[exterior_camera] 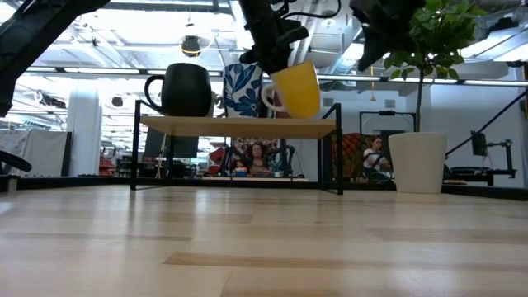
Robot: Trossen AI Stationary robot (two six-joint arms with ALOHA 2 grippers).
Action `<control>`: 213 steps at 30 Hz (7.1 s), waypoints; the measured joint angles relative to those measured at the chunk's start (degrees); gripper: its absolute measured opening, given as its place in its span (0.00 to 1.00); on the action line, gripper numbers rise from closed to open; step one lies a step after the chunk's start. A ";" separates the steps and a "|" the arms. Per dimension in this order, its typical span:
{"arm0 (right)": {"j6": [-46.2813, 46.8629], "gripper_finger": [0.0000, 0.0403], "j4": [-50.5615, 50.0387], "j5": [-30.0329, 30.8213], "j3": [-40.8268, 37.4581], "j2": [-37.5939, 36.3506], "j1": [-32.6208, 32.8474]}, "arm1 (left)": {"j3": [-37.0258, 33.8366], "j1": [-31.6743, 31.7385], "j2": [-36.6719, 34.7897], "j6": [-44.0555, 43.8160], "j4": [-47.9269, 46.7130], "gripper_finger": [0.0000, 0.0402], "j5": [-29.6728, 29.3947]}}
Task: Place coffee mugs
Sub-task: Put the yellow cup on the shelf, then return to Home Position
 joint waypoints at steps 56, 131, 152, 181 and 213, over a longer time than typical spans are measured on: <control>-0.32 0.04 48.72 -17.85 -16.60 0.77 -6.07 | -0.11 0.00 0.15 -0.62 2.09 0.07 0.30; -6.24 0.05 41.54 -17.81 -15.11 -11.45 -7.15 | 7.19 -11.64 -16.81 8.61 5.91 0.01 4.40; -7.75 0.05 40.10 -17.70 -15.11 -13.39 0.52 | -44.62 -23.17 -45.03 8.01 52.11 0.00 -1.78; -6.80 0.04 61.53 -17.61 -15.11 -13.39 -1.22 | -81.66 -27.23 -78.34 6.11 75.34 0.00 -3.46; -18.49 0.04 46.72 -16.28 -15.13 -13.74 2.97 | -95.42 -27.06 -88.10 8.24 81.02 0.00 2.99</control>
